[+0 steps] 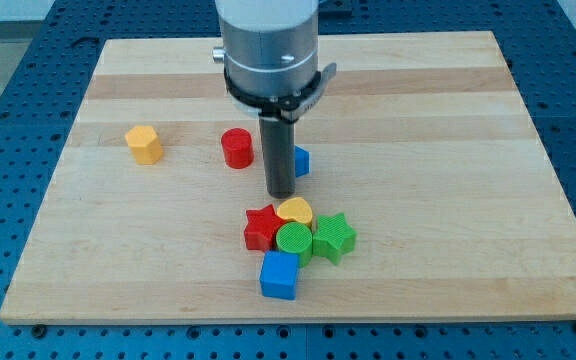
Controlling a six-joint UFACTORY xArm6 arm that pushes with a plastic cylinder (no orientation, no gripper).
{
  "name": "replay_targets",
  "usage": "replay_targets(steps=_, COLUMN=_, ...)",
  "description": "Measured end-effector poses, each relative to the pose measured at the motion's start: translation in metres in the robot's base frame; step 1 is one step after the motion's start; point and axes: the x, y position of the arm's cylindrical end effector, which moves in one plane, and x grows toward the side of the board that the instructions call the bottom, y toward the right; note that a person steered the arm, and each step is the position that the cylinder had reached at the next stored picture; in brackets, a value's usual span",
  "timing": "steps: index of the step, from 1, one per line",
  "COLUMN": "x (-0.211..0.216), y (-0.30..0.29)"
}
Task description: Push your arm closer to the green star
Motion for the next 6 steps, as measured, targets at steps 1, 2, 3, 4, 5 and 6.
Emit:
replay_targets(steps=1, x=-0.02, y=0.002)
replay_targets(steps=2, x=-0.01, y=0.005)
replay_targets(steps=3, x=-0.008, y=0.069)
replay_targets(steps=4, x=0.006, y=0.12)
replay_targets(steps=5, x=0.055, y=0.129)
replay_targets(steps=6, x=0.102, y=0.107)
